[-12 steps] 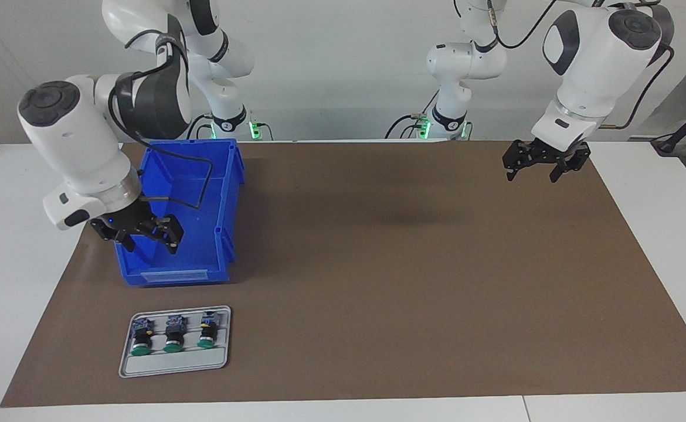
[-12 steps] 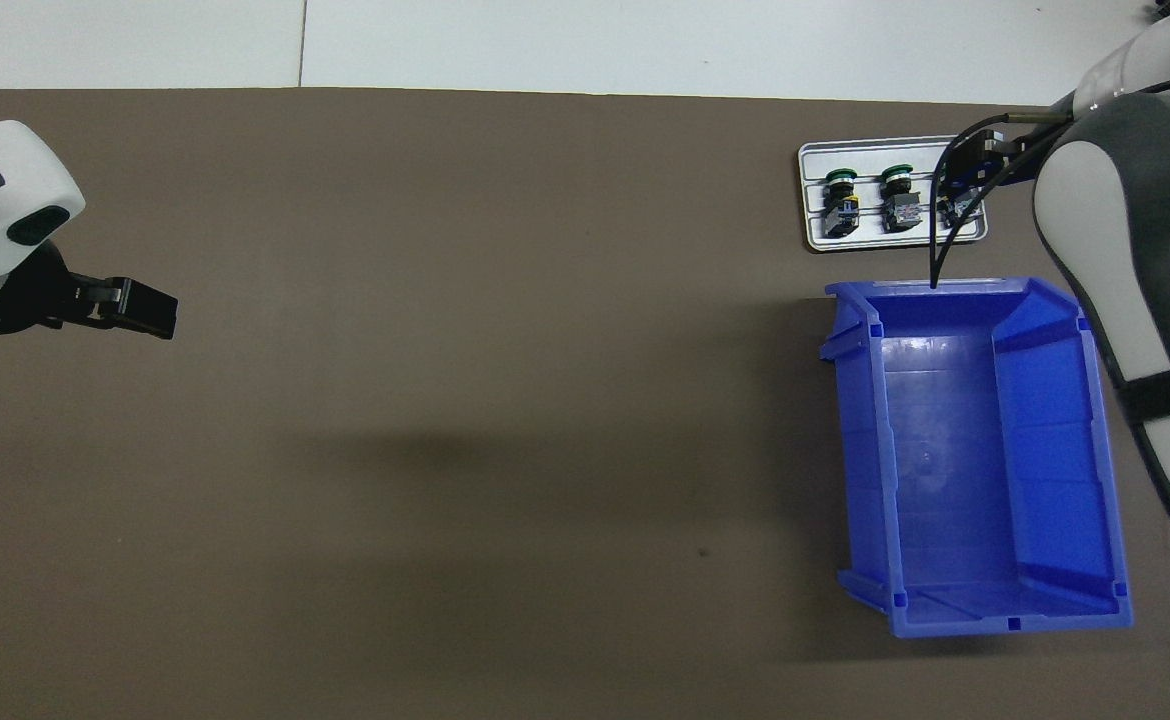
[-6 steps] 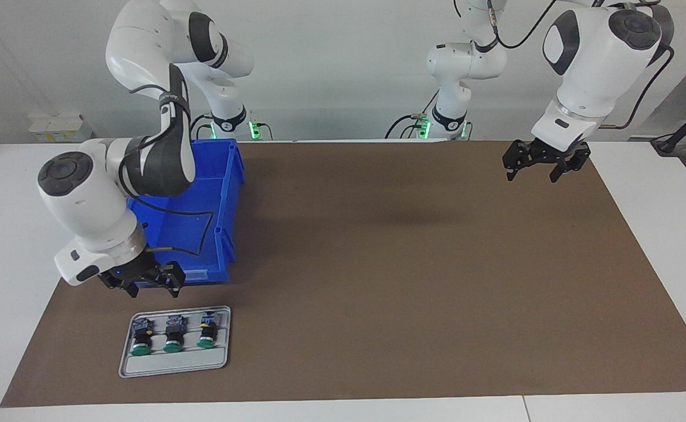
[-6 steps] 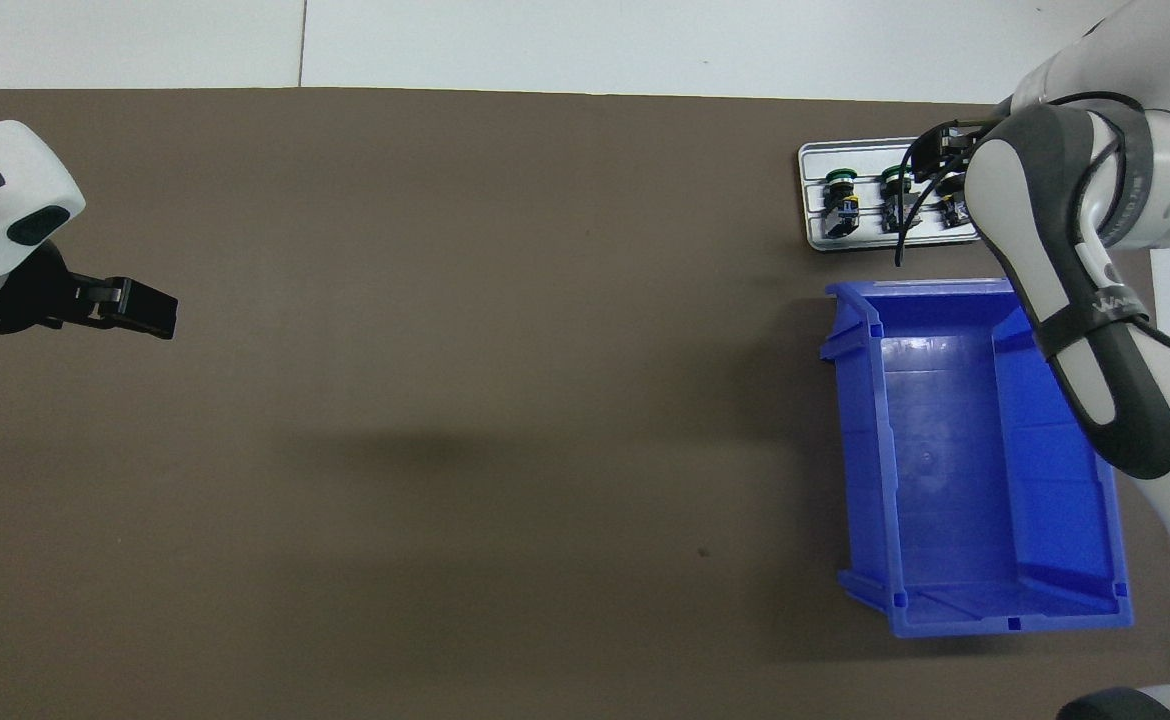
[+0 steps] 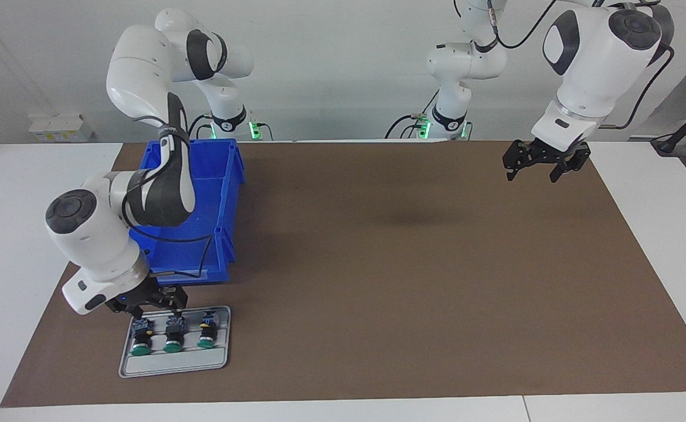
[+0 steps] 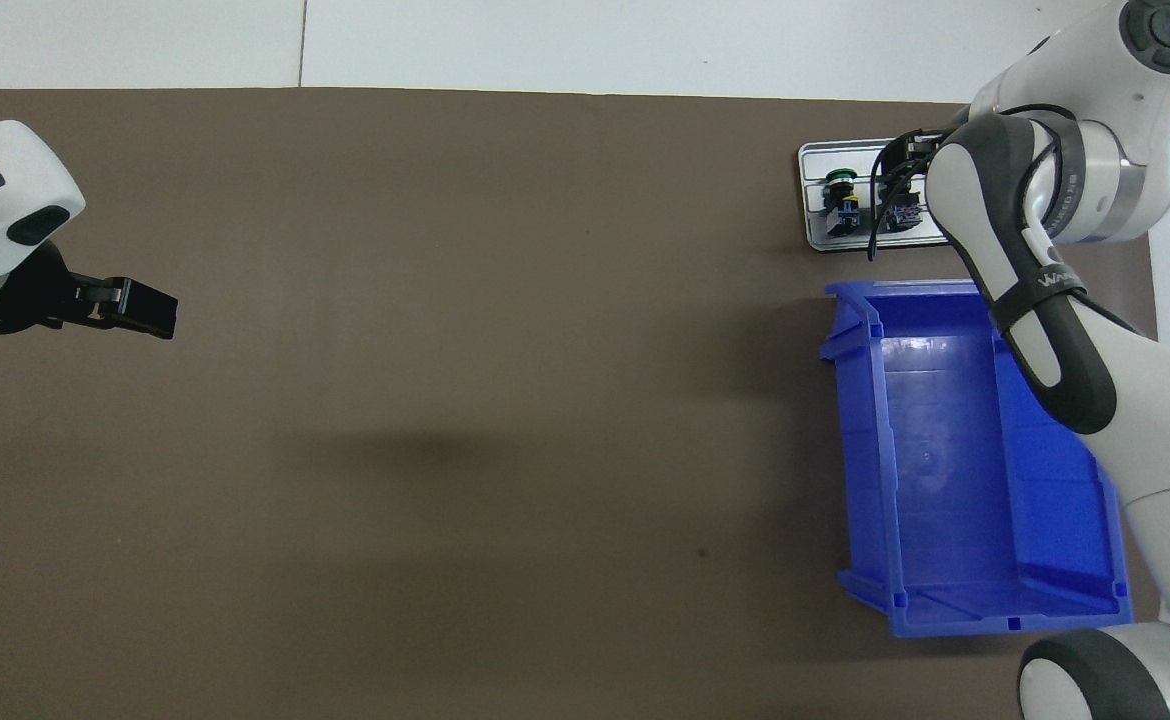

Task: Place and press button with both arms
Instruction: 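Grasp one black button with the right gripper and lift it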

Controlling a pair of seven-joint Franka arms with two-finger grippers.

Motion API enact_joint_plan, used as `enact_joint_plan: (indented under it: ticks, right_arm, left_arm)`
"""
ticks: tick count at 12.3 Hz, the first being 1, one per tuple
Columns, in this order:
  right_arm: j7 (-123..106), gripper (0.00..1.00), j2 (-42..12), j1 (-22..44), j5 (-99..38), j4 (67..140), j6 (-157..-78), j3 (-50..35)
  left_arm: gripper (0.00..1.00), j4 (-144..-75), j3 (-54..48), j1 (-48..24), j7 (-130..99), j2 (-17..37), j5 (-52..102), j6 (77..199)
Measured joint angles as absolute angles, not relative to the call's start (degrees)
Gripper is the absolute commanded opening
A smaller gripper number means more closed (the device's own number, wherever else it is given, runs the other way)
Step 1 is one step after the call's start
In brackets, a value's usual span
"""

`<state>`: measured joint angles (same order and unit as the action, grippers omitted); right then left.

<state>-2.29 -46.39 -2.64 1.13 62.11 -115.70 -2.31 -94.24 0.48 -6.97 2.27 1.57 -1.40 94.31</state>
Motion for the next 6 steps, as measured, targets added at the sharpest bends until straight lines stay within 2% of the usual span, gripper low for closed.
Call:
enact_joint_plan:
  ticks: [6]
  right_arm:
    - [-2.7,0.85,-48.6,-2.8,2.1,62.6,-120.3,-2.3]
  left_arm:
    - [1.0,-94.2,0.5,-7.0,2.3,1.6,-1.4,94.3]
